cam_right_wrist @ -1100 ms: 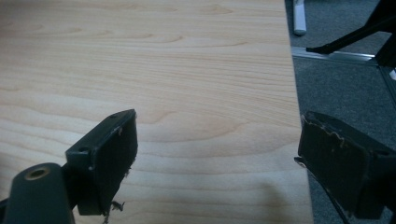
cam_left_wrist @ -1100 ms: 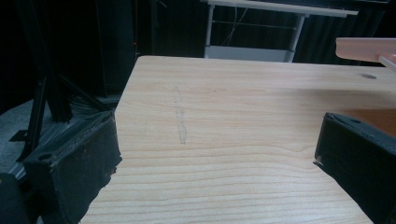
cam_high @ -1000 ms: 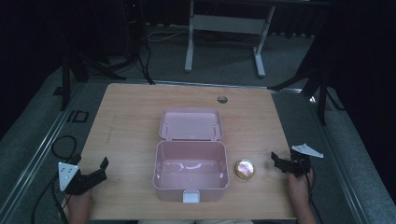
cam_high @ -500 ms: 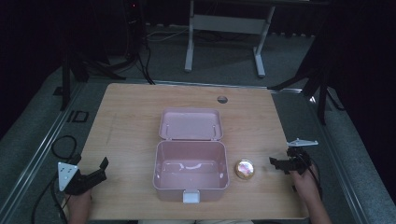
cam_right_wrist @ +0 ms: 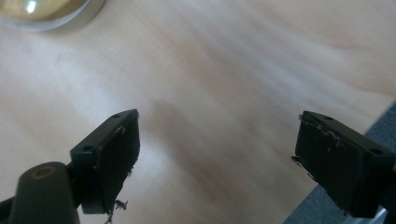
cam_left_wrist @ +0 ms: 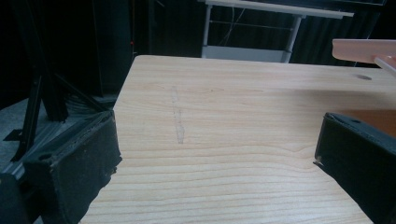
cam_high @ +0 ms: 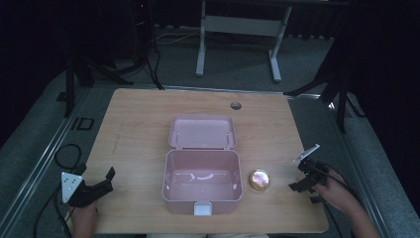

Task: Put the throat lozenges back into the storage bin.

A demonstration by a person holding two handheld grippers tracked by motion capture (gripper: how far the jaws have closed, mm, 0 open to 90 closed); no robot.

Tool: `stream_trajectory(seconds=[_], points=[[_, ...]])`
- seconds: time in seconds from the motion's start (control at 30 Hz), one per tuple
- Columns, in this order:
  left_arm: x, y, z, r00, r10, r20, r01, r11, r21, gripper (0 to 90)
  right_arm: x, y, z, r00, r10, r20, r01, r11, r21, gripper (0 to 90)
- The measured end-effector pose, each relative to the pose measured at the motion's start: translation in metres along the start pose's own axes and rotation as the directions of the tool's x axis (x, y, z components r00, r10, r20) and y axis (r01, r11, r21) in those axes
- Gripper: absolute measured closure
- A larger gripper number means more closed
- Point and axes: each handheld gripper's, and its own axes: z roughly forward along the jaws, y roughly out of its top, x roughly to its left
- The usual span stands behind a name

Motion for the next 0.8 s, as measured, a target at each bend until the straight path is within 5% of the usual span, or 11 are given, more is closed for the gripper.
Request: stream_trajectory(seconds=[0.13,0.33,0.4,0.43,0.5,0.53,0.6,0.8], points=[[0.000,0.000,0.000,1.0000,-0.002,0.002,0.002,1.0000,-0.001,0.4,0.009,0.006,0.000,0.9944,-0.092,-0.052,0.096,0.991,0.093,14.2],[0.000,0.000,0.000,1.0000,-0.002,0.005,0.002,1.0000,-0.001,0.3,0.017,0.010,-0.001,0.9832,-0.158,-0.091,0.173,0.968,0.185,14.8],[0.000,0.000,0.000,1.0000,-0.001,0.005,0.002,1.0000,0.000,0.3,0.021,0.011,-0.002,0.9740,-0.189,-0.125,0.214,0.947,0.238,14.8],[0.000,0.000,0.000,1.0000,-0.001,0.005,0.002,1.0000,0.000,0.4,0.021,0.011,-0.002,0.9740,-0.189,-0.125,0.214,0.947,0.238,14.8],[0.000,0.000,0.000,1.0000,-0.001,0.007,0.001,1.0000,0.000,0.4,0.024,0.013,-0.001,0.9638,-0.224,-0.145,0.259,0.917,0.303,16.2],[0.000,0.000,0.000,1.0000,-0.001,0.007,0.001,1.0000,0.000,0.4,0.024,0.013,-0.001,0.9638,-0.224,-0.145,0.259,0.917,0.303,16.2],[0.000,0.000,0.000,1.0000,-0.001,0.007,0.001,1.0000,0.000,0.3,0.026,0.015,0.000,0.9584,-0.237,-0.159,0.279,0.896,0.347,16.2],[0.000,0.000,0.000,0.9999,-0.003,0.010,0.003,1.0000,0.000,0.3,0.029,0.020,-0.003,0.9565,-0.235,-0.173,0.282,0.898,0.337,13.3]])
